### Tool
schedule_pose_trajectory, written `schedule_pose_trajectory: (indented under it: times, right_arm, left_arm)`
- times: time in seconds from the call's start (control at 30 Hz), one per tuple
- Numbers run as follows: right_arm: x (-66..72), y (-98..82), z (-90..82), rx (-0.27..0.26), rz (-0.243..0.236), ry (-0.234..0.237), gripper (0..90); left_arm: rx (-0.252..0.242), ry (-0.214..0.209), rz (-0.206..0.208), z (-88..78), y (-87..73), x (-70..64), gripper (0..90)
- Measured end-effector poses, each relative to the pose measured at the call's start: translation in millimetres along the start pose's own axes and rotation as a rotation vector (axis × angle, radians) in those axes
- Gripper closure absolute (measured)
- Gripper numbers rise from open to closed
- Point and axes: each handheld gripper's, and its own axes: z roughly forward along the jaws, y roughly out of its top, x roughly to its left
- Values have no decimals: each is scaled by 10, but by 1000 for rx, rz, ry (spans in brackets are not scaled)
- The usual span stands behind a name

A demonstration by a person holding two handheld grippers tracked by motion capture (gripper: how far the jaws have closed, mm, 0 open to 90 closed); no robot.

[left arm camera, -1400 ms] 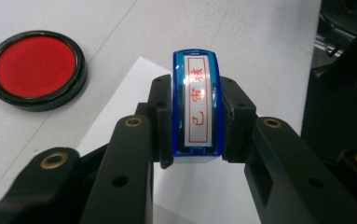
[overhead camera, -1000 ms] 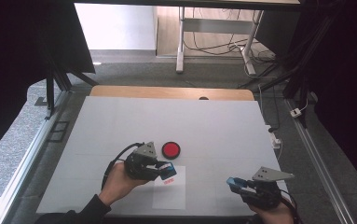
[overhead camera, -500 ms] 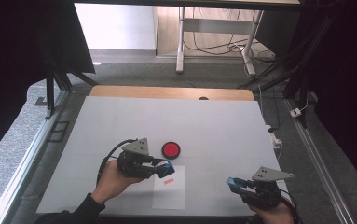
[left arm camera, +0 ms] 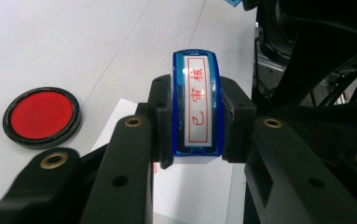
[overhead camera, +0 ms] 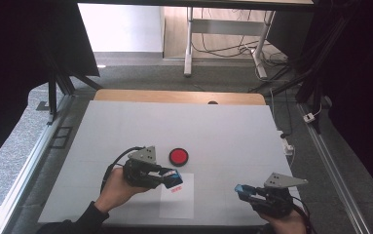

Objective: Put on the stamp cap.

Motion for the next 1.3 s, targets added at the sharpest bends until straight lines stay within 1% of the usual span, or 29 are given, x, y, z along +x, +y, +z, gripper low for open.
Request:
schedule_pose_trajectory:
  times: [0.1,0.23,0.33,0.43,0.5,0.57,0.63,0.9,1.0,1.07,1.17,1.2,1.23,1.3]
  right_arm:
    - [25,34,15,-7,-10,26,685]
    - [74,82,37,-25,-35,74,684]
    - [110,118,63,-28,-54,100,684]
    - [124,143,95,-52,-40,145,684]
    - [127,160,124,-54,-34,168,684]
    - [140,185,155,-53,-43,179,684]
    - [166,217,192,-54,-60,190,684]
    - [278,339,379,-26,-140,240,685]
    - [293,379,447,-28,-150,262,685]
    - [312,408,496,-25,-162,290,685]
    - [361,456,575,-13,-207,313,686]
    - [378,470,606,-12,-218,313,686]
    - [387,484,637,-10,-223,321,686]
    - [397,507,696,-8,-228,335,685]
  left_arm:
    - [4,1,4,-1,3,-3,701]
    - [3,2,7,-1,6,-1,701]
    - [3,4,8,-3,2,2,701]
    - [5,6,12,-9,5,1,701]
    - [3,7,13,-12,7,2,700]
    - [3,7,15,-14,6,5,701]
    - [4,8,14,-13,6,7,701]
    - [-1,-11,13,-18,8,23,700]
    - [-7,-14,14,-29,11,27,701]
    - [-9,-10,15,-41,16,29,701]
    - [-18,-16,20,-66,20,25,701]
    - [-20,-19,22,-70,22,22,701]
    - [-20,-17,27,-73,23,18,701]
    - [-23,-26,34,-78,23,17,701]
